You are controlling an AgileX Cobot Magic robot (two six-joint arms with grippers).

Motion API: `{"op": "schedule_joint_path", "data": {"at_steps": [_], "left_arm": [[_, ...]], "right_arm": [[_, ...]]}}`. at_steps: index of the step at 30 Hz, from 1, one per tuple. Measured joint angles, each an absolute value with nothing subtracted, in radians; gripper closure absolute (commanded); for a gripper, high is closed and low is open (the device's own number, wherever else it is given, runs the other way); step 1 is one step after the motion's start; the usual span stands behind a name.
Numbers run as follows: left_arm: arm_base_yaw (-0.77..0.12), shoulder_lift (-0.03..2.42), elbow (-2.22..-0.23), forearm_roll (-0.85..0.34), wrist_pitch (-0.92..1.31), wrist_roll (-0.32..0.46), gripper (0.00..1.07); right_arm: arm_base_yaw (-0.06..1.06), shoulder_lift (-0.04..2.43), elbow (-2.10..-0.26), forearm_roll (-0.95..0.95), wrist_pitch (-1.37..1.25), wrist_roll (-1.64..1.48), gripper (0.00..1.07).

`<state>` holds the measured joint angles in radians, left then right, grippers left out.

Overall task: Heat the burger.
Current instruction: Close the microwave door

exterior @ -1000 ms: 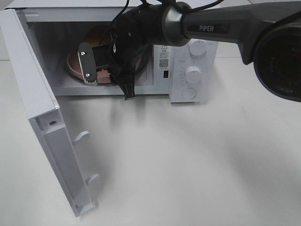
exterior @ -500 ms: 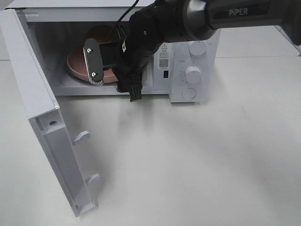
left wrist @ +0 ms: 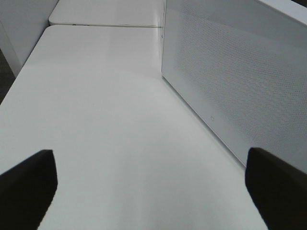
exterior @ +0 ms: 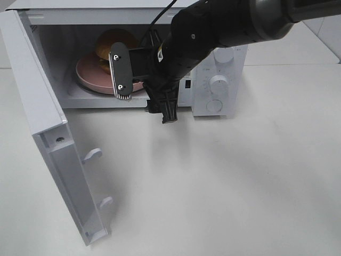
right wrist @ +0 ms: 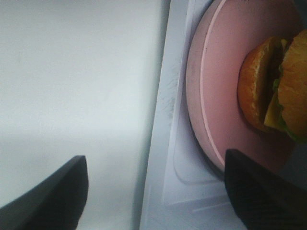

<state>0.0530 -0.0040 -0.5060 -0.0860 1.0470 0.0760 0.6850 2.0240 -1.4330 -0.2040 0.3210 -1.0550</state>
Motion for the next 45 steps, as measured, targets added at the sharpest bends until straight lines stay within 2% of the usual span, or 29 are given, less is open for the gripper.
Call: {"op": "schedule_joint_path", "data": {"at_steps": [17, 19, 32, 39, 45], "left_arm": [[0.053, -0.004, -0.506, -0.086, 1.047, 0.076, 0.04], [0.053, -0.004, -0.506, -0.086, 1.047, 0.076, 0.04], [0.053, -0.004, -0.506, -0.086, 1.047, 0.076, 0.04], [0.053, -0.004, -0.506, -0.086, 1.047, 0.076, 0.04], [0.053, -0.004, -0.506, -0.086, 1.047, 0.076, 0.04]], "right_arm": [[0.685, 1.791, -1.143, -0.204, 0.287, -0.797, 0.31], [0.685, 1.730, -1.056, -0.204, 0.287, -0.668, 0.31], [0.685, 1.546, -0.820, -0.204, 0.290, -0.255, 0.31], [0.685, 1.455, -0.783, -0.203, 0.361, -0.066, 0.31], [0.685, 1.351, -0.781, -0.201, 0.554, 0.074, 0.31]]}}
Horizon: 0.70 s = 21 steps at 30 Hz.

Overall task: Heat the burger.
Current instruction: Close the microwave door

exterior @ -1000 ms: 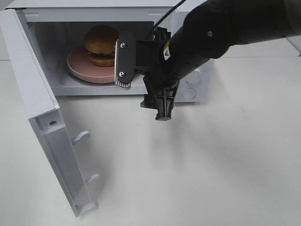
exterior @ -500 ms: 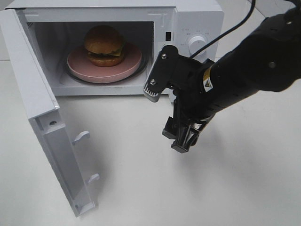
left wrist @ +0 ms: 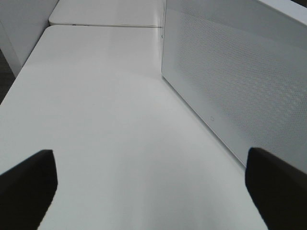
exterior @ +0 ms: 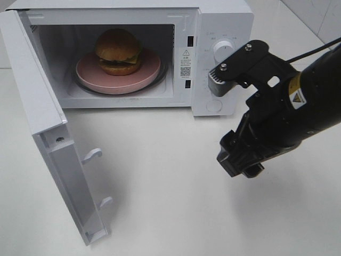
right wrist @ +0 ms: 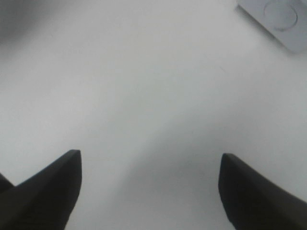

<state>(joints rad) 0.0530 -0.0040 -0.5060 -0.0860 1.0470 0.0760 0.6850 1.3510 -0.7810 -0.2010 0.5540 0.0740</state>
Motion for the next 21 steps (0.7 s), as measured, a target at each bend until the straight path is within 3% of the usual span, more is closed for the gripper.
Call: {"op": "schedule_joint_path", "data": {"at_steps": [9, 21], "left_arm": [[0.053, -0.004, -0.506, -0.086, 1.047, 0.076, 0.04], [0.053, -0.004, -0.506, -0.086, 1.047, 0.076, 0.04]], "right_arm": [[0.685, 1.278, -0.780, -0.174, 0.845, 0.105, 0.31], [0.685, 1.119, -0.743, -0.132, 0.970, 0.109, 0.31]]}}
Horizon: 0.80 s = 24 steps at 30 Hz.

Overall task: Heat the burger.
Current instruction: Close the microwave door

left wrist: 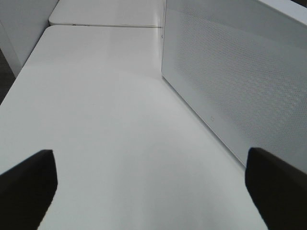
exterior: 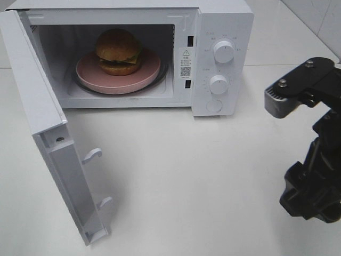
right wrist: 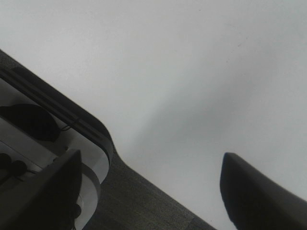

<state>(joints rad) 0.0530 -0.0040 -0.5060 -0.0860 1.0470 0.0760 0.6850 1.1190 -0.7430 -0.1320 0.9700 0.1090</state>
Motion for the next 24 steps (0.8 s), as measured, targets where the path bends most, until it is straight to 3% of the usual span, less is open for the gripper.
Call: {"op": "schedule_joint_path", "data": {"at_steps": [10, 13, 15, 24], "left_arm": [[0.053, -0.004, -0.506, -0.086, 1.047, 0.076, 0.04], [0.053, -0.004, -0.506, -0.086, 1.047, 0.076, 0.04], [0.053, -0.004, -0.506, -0.086, 1.047, 0.076, 0.04], [0.053, -0.004, -0.506, -0.086, 1.047, 0.076, 0.04]], "right_arm": [[0.666, 0.949, -0.672, -0.119, 0.994, 0.183, 0.31], [0.599, 0.902, -0.649, -0.097, 0.997, 0.189, 0.31], [0.490, 0.821, -0.612, -0.082, 1.000, 0.190, 0.31], [0.359, 0.636, -0.552, -0.075, 1.003, 0.193, 0.31]]}}
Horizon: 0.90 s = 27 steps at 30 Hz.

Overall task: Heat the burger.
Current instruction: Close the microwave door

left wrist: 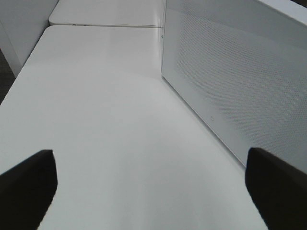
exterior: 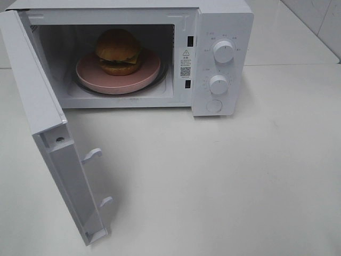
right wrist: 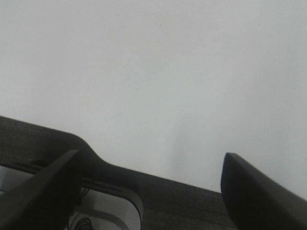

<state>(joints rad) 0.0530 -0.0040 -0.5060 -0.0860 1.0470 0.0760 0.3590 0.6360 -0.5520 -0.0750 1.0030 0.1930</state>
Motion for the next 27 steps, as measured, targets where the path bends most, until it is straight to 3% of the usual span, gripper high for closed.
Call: {"op": "schedule_joint_path", "data": {"at_steps": [11, 27], "left_arm": [[0.053, -0.004, -0.506, -0.086, 1.047, 0.076, 0.04], [0.053, -0.004, -0.506, -0.086, 1.047, 0.076, 0.04]], "right_arm": [[0.173, 0.261, -0.509, -0.071, 1.005, 0.208, 0.31], [0.116, -0.004, -0.509, -0.090, 1.006, 0.199, 0.31]]}}
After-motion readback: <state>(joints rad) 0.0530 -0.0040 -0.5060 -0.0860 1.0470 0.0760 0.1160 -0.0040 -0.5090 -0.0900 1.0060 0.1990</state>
